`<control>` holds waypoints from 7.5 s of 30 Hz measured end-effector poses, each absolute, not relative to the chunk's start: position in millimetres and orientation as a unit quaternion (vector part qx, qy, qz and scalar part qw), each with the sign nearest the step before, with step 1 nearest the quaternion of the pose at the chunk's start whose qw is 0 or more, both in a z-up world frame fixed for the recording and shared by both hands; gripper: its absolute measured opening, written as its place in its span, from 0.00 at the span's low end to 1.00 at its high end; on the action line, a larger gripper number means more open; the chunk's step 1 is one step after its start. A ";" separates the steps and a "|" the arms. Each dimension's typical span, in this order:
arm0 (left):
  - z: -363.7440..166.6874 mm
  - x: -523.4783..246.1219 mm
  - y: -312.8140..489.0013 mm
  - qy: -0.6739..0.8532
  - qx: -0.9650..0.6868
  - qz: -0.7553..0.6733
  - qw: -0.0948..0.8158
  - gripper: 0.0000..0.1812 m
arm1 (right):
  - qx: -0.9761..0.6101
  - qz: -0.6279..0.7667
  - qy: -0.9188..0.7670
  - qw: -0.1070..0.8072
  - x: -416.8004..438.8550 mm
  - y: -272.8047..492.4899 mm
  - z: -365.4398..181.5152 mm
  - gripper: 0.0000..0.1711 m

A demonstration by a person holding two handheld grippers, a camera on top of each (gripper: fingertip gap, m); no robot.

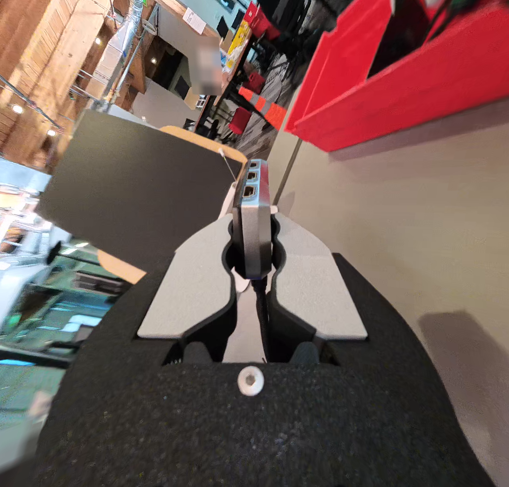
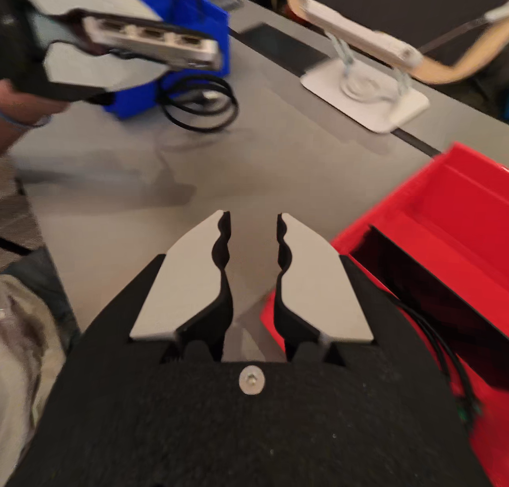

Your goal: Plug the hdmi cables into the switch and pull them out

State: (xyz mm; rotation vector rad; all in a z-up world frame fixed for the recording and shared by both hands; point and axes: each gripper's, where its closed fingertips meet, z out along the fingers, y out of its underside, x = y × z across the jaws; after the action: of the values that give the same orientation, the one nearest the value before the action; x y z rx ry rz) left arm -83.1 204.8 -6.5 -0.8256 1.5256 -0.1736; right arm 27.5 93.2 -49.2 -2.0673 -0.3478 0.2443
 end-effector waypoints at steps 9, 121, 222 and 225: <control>132.3 -66.1 194.9 0.658 -0.368 -0.442 0.487 0.12 | -0.797 0.193 -0.200 0.537 -53.1 145.9 -30.9 0.25; -59.0 -311.3 341.1 0.505 -0.714 -0.106 0.472 0.32 | -0.752 -0.020 -0.080 0.654 -4.9 67.4 -96.2 0.20; -36.5 -156.4 186.3 0.554 -0.574 -0.572 0.192 0.48 | -0.673 -0.277 -0.454 0.514 -89.5 186.1 -49.7 0.06; -35.9 -156.2 190.4 0.555 -0.598 -0.548 0.186 0.53 | -0.667 -0.300 -0.459 0.505 -90.6 188.7 -55.5 0.05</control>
State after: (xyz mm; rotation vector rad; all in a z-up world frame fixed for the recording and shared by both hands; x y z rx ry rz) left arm -156.2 190.4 -35.9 -1.6849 1.5629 -1.5429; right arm -90.6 188.7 -55.5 -1.6089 -1.1088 -0.7243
